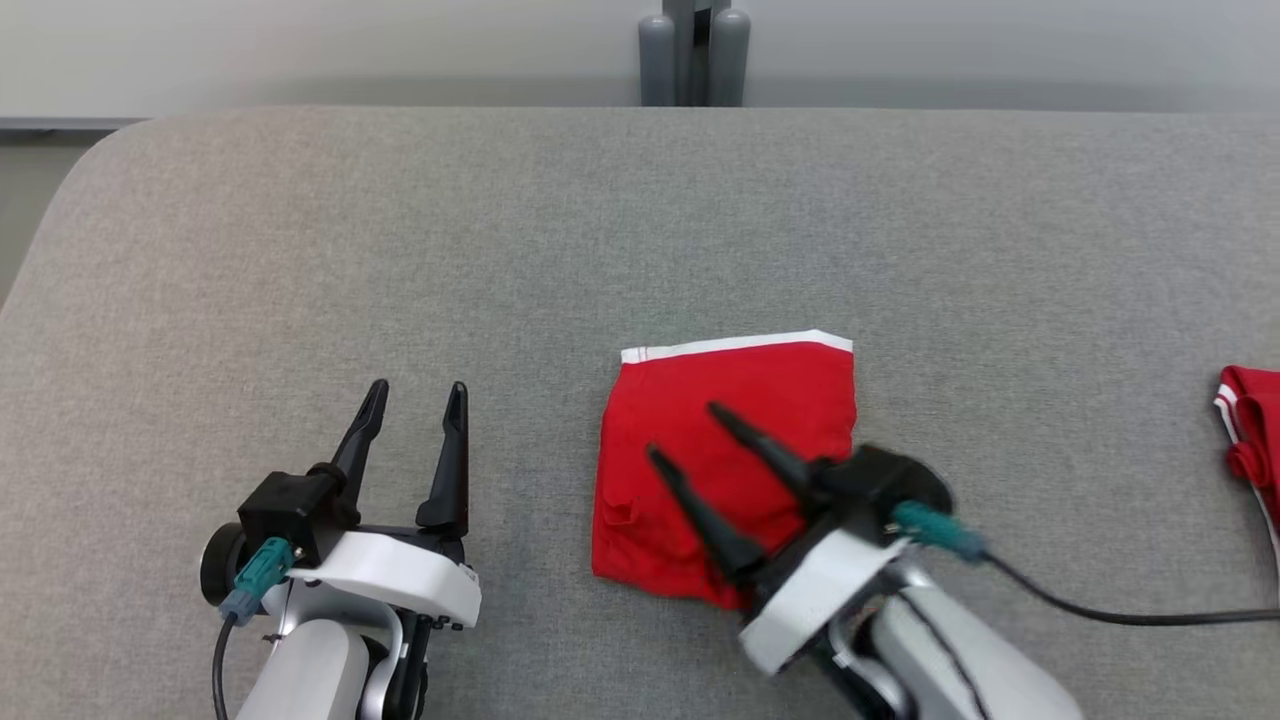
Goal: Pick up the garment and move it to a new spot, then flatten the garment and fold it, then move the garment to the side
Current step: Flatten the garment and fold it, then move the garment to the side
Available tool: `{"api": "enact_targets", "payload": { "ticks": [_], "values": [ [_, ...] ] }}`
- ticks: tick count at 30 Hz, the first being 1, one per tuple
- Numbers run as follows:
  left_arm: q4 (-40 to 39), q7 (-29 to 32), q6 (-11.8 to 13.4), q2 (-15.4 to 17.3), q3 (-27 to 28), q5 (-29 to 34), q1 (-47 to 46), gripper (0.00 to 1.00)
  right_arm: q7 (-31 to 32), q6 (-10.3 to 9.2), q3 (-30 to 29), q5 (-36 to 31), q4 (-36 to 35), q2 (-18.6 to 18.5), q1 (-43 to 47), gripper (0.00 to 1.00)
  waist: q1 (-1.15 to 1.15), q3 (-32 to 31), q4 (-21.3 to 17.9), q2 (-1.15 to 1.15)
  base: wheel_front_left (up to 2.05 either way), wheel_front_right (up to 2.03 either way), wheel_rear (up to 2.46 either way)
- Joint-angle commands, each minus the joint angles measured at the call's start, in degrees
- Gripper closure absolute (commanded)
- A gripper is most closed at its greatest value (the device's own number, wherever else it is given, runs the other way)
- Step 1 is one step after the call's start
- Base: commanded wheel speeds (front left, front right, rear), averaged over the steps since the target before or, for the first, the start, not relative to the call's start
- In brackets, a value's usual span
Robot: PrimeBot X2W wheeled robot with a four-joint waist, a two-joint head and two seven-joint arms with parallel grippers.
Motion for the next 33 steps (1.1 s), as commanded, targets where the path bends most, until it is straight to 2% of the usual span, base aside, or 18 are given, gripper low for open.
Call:
{"api": "enact_targets", "payload": {
  "ticks": [1,10,14,23,33],
  "values": [
    [-0.20,-0.16,0.49,0.35,0.20,-0.12,0.43,0.00,-0.65,-0.02,-4.13,-1.41,-1.62,-1.08,1.70,0.00,0.00,-0.80,-0.73,0.00,0.00,0.00,0.00],
    [-2.16,0.33,1.74,1.63,0.93,-0.18,1.98,0.00,0.56,-0.02,-27.61,-9.07,-11.61,-1.29,11.29,0.00,0.00,-3.71,-2.76,0.00,0.00,0.00,0.00],
    [-3.62,1.01,2.67,2.37,1.17,-0.01,3.23,0.00,2.79,-0.02,-34.53,-11.69,-15.15,-1.03,14.79,0.00,0.00,-4.97,-3.37,0.00,0.00,0.00,0.00],
    [-7.79,2.79,4.99,3.93,1.70,0.09,7.88,0.00,7.43,-0.02,-41.58,-14.50,-21.06,-0.60,22.99,0.00,0.00,-7.56,-4.02,0.00,0.00,0.00,0.00],
    [-10.49,3.36,7.05,4.19,2.15,-0.55,12.01,0.00,9.75,-0.02,-43.63,-14.43,-23.64,-0.23,28.50,0.00,0.00,-9.66,-3.57,0.00,0.00,0.00,0.00]
  ]
}}
